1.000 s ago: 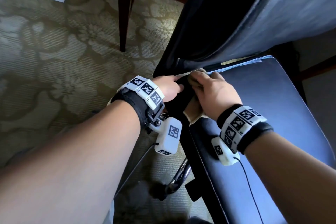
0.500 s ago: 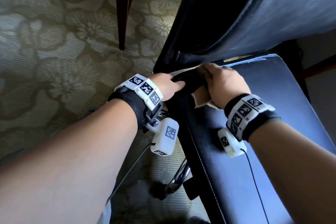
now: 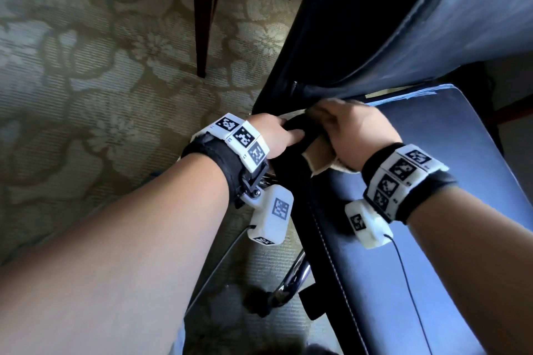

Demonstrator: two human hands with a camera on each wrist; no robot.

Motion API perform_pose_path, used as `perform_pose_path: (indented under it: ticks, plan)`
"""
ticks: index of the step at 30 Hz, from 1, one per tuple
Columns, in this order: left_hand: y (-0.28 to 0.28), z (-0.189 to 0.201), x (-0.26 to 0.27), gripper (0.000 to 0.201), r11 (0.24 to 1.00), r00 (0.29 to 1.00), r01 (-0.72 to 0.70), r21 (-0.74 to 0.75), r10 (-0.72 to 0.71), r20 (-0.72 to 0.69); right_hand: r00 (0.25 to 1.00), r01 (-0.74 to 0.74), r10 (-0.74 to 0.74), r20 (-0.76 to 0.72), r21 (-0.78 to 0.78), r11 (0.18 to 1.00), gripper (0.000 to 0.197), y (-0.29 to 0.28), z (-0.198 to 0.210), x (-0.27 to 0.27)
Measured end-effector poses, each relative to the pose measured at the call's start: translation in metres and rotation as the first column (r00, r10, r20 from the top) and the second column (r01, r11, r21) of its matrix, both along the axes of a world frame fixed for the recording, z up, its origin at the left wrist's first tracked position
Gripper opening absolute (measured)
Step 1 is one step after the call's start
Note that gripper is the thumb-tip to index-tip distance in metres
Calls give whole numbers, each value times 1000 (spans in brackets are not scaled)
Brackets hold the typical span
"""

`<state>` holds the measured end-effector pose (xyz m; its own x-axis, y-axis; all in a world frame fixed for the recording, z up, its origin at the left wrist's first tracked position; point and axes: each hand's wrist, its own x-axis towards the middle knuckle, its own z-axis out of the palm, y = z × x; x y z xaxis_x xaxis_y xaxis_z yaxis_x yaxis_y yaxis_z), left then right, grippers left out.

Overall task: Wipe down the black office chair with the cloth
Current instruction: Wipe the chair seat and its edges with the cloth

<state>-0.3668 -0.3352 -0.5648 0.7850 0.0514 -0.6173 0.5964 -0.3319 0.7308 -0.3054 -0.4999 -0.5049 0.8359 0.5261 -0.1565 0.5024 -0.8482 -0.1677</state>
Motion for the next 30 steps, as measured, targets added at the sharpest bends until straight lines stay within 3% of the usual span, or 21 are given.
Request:
perform_pose_path:
  ticks: [2, 4, 6, 7, 9, 12, 14, 16, 18, 21, 25, 30]
  plan:
    - [2, 1, 1, 55, 999, 1000, 29, 44, -29, -2, 990, 134, -134, 47, 0, 991, 28, -5, -1, 9]
    - [5, -3, 7, 55, 1000, 1000, -6, 6, 6, -17, 998, 62, -61, 17, -56, 997, 22, 2, -5, 0]
    - [2, -3, 10, 61, 994, 998, -57, -96, 53, -40, 998, -52, 53, -37, 28, 998, 25, 7, -4, -12]
    - [-2, -5, 11, 72, 983, 995, -89, -163, 81, -52, 998, -33, 38, -58, 78, 996, 29, 3, 0, -16]
    - [-12, -14, 8, 102, 939, 983, -183, -290, 177, -47, 987, 148, -132, -91, 201, 968, 30, -18, 10, -20]
    - [-27, -17, 0, 122, 868, 936, -348, -354, 344, -76, 883, 468, -382, -272, 463, 752, 18, -57, 11, -48]
    - [-29, -10, -2, 121, 919, 952, -300, -255, 307, -16, 820, 571, -384, -423, 588, 573, 21, -71, 1, -69]
    - [-26, -6, -6, 109, 968, 976, -210, -137, 215, 24, 800, 601, -369, -474, 633, 488, 27, -74, -8, -81]
    - [-21, -3, -11, 100, 985, 986, -157, -68, 160, 46, 790, 613, -366, -492, 631, 475, 30, -70, -12, -86]
    - [-14, 0, -24, 93, 995, 994, -94, 12, 93, 62, 797, 603, -371, -477, 598, 527, 31, -65, -16, -97]
    - [6, 6, -47, 118, 992, 1000, -12, 122, 14, -13, 814, 579, -349, -464, 599, 553, 32, -52, -20, -115]
    - [32, 19, -78, 93, 989, 998, -59, 135, 62, -16, 819, 563, -275, -503, 614, 554, 29, -26, -16, -137]
